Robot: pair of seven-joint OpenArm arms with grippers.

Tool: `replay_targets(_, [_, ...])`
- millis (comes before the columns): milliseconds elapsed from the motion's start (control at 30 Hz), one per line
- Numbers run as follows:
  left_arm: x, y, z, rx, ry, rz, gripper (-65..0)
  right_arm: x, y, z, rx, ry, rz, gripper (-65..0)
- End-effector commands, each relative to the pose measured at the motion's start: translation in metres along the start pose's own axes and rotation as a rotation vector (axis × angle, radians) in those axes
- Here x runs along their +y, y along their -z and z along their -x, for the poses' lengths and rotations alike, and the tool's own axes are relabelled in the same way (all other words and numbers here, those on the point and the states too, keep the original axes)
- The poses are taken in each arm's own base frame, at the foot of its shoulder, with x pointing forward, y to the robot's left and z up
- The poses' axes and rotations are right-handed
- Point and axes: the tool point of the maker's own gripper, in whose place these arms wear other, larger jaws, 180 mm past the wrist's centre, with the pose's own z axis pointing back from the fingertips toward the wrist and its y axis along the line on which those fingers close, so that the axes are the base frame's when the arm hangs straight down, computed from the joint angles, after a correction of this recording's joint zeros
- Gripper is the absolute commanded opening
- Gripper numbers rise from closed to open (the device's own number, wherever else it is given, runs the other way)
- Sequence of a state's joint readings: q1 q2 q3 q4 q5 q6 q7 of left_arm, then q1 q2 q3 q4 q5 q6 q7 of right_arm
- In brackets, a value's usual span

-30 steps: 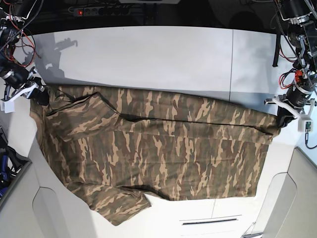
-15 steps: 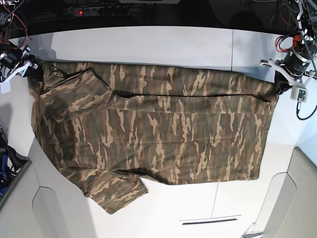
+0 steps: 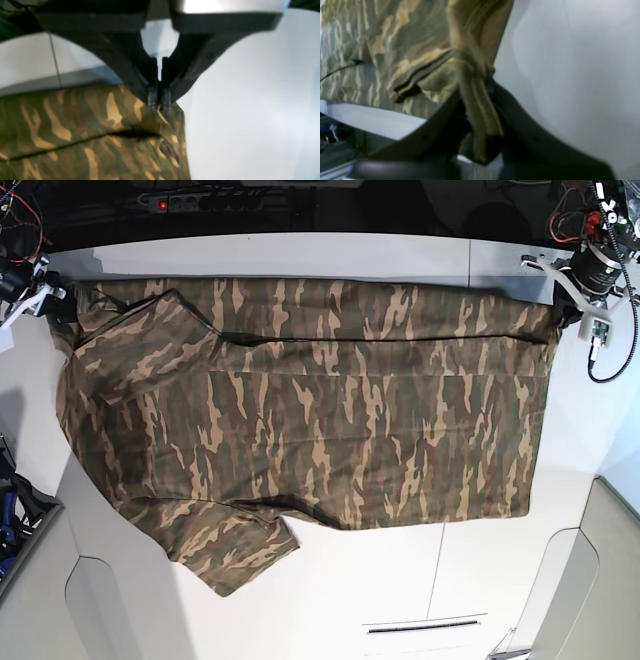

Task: Fold the T-shirt properly
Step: 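Drag the shirt back toward the robot with both grippers, then release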

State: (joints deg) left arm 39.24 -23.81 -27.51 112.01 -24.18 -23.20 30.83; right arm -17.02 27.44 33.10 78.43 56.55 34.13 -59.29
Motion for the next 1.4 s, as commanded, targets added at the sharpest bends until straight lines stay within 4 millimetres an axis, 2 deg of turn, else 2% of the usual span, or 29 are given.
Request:
replay_targets(0, [0.004,-0.004,-0.008,-0.025,0.017,-0.008,-65.0,-0.003,-0.010,-0.015,-0.025,-0.037,0.010,-65.0])
replay_targets(200, [-0.001,-0.011,-0.001,-0.005,0.028,0.003,-65.0,-0.008,-0.016,-0.018,-0.007,-0.058,0.028,-65.0])
replay_targets(667, [-0.013,-0.012,0.009,0.015,-0.018,0.017,-65.0,-0.013,-0.017,-0.016,0.010,-0.067,0.055,-65.0])
replay_targets(700, [-0.013,-0.012,0.011,0.027,-0.017,0.017,-63.5,-0.013,-0.017,-0.016,0.009,-0.067,0.055,-61.3])
replay_targets(767, [-0.013,-0.011,0.016,0.054,-0.017,0.017,-51.3,-0.014,-0.017,-0.017,0.005,-0.069,0.058,-45.0])
replay_targets(833, [-0.012,-0.012,0.017,0.063,-0.017,0.017,-41.8,-0.015,-0.017,-0.022,-0.019,-0.076,0.069,-34.7])
replay_targets(900, [-0.012,-0.012,0.018,0.067,-0.016,0.015,-37.7,-0.018,-0.019,-0.031,-0.057,-0.085,0.083,-33.0])
replay_targets(967, [-0.007,-0.013,0.017,0.065,-0.017,0.003,-37.7,-0.022,-0.024,-0.040,-0.096,-0.088,0.098,-33.1])
replay_targets(1100, [0.018,-0.019,0.010,0.041,-0.026,-0.068,-37.7,-0.030,-0.041,-0.068,-0.198,-0.074,0.127,-33.1])
replay_targets(1267, [0.052,-0.028,-0.018,-0.058,-0.091,-0.147,-37.7,-0.035,-0.066,-0.117,-0.364,-0.072,0.152,-33.1])
replay_targets(1367, [0.063,-0.030,-0.037,-0.130,-0.131,-0.163,-37.6,-0.032,-0.073,-0.146,-0.459,-0.101,0.163,-33.1])
